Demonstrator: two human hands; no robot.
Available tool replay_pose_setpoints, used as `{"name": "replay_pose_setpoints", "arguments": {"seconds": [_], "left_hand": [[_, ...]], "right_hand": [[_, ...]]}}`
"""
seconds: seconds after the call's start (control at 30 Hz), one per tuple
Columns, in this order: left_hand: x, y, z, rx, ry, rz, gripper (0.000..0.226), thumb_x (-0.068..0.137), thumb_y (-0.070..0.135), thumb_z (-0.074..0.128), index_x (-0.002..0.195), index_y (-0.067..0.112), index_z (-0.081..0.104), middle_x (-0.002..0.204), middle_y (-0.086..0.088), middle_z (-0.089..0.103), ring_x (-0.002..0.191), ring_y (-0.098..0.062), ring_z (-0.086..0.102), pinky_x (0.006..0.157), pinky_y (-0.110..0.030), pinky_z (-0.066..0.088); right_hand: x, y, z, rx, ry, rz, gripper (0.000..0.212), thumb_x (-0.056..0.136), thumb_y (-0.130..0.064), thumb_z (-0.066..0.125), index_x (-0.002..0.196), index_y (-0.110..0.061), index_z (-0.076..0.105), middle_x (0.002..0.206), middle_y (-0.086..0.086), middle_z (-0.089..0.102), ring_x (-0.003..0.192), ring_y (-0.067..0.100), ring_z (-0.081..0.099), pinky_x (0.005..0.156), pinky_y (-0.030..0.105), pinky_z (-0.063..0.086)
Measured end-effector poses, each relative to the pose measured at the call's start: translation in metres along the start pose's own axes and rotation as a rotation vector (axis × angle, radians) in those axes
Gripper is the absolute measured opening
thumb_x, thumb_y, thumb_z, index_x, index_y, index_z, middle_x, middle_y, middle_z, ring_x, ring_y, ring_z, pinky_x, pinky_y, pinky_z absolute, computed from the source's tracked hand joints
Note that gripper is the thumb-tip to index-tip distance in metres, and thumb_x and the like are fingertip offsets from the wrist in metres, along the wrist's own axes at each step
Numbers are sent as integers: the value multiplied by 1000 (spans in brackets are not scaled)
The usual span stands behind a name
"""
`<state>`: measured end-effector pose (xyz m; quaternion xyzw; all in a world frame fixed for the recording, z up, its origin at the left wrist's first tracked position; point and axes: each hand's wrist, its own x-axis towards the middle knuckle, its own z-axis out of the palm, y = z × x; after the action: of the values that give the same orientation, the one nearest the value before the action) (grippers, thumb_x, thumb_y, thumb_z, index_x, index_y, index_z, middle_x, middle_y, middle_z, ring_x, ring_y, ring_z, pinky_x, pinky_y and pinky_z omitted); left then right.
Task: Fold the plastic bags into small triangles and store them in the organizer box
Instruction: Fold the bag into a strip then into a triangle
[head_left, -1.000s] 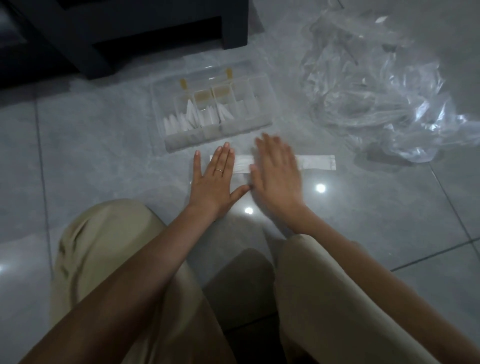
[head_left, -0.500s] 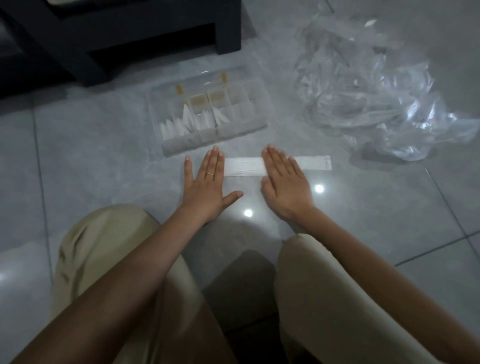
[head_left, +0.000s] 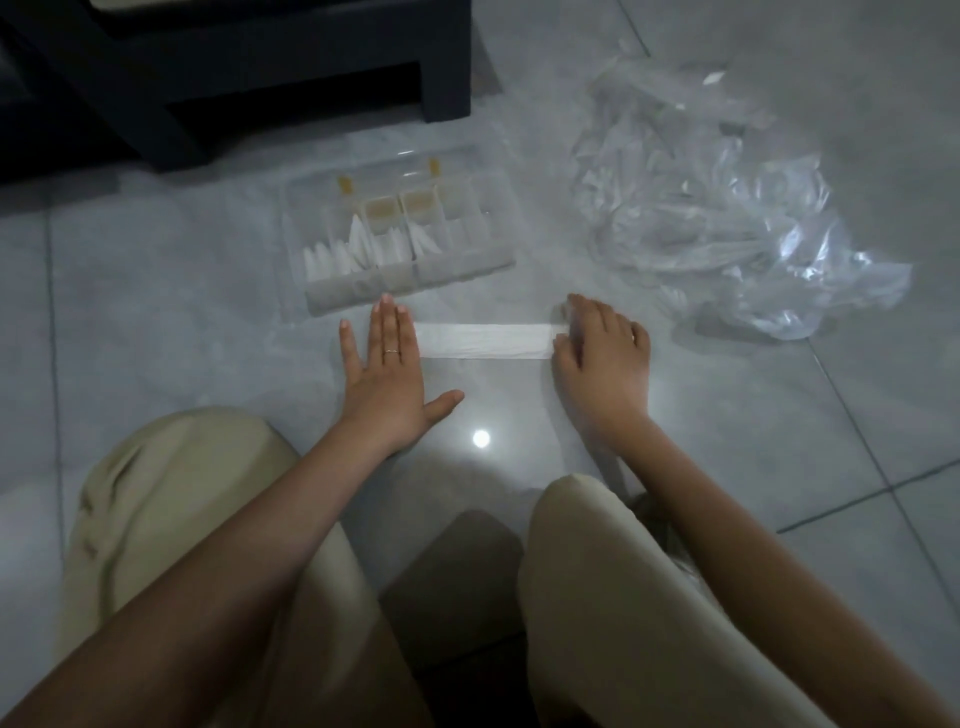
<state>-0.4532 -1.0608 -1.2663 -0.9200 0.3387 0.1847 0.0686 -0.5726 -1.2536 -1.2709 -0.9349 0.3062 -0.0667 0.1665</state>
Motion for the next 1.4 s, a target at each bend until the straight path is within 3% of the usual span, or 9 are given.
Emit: {"name": "replay_pose_setpoints", "arguments": {"seconds": [0.13, 0.3, 0.53, 0.63, 0.77, 0.93, 1.1, 1.27, 1.4], "left_hand": [[-5, 20, -5, 20, 102, 157, 100, 91, 64, 34, 148, 4, -22, 156, -13, -29, 145, -22, -26, 104, -52, -29], [-7, 41, 2, -24, 65, 245, 95, 93, 61, 35, 149, 5, -18, 157, -11, -27, 136, -13, -33, 109, -54, -23], [-11, 41, 7, 17, 5, 342, 93, 95, 61, 33, 150, 5, -18, 157, -11, -27, 139, -15, -32, 112, -56, -21], [-11, 42, 6, 27, -9, 348, 91, 95, 61, 30, 149, 6, -19, 157, -10, -28, 144, -17, -27, 113, -56, -19], [-12, 45, 7, 44, -22, 380, 88, 96, 61, 25, 148, 8, -22, 156, -8, -29, 144, -16, -27, 110, -54, -23], [-9, 40, 15, 46, 19, 417, 91, 78, 67, -6, 146, 10, -25, 157, -6, -27, 137, -11, -34, 101, -48, -33], [-8, 40, 20, 29, 31, 427, 95, 74, 67, -7, 149, 11, -21, 158, -5, -24, 134, -9, -35, 100, -45, -34], [-8, 39, 21, 16, 48, 435, 93, 75, 68, -4, 147, 12, -22, 155, -3, -28, 136, -8, -33, 102, -45, -33], [-8, 39, 22, 17, 42, 430, 90, 73, 68, -6, 142, 13, -28, 157, -4, -26, 135, -8, -35, 103, -46, -31]], "right_hand": [[20, -5, -9, -129, -190, -33, 33, 88, -24, 53, 119, -12, 52, 116, 7, 53, 105, 26, 50, 88, 33, 32], [9, -15, -9, -256, -273, -64, 27, 84, -20, 51, 107, -7, 58, 114, 10, 48, 100, 27, 48, 82, 32, 33], [-20, -29, -10, -2, -250, -10, 19, 84, -6, 52, 102, -9, 47, 97, 7, 51, 72, 25, 51, 60, 29, 30], [-27, -30, -7, 29, -228, -10, 29, 79, -4, 53, 105, -14, 46, 86, -1, 56, 79, 24, 53, 67, 29, 28], [-27, -27, -10, 79, -310, -6, 41, 81, -8, 54, 120, -17, 47, 97, 2, 67, 92, 24, 57, 72, 29, 32], [-16, -22, -23, 328, -555, 8, 48, 82, -5, 62, 124, -19, 44, 108, 5, 57, 92, 21, 55, 74, 28, 42], [-7, -8, -33, 599, -741, 65, 50, 81, -1, 68, 120, -25, 47, 111, 6, 51, 97, 26, 57, 79, 35, 56], [1, 4, -37, 514, -831, -101, 39, 84, -11, 61, 120, -27, 54, 125, 4, 55, 110, 25, 57, 95, 40, 50], [7, 10, -41, 498, -881, -150, 44, 87, -6, 46, 126, -24, 55, 131, 1, 55, 116, 22, 55, 99, 38, 47]]}}
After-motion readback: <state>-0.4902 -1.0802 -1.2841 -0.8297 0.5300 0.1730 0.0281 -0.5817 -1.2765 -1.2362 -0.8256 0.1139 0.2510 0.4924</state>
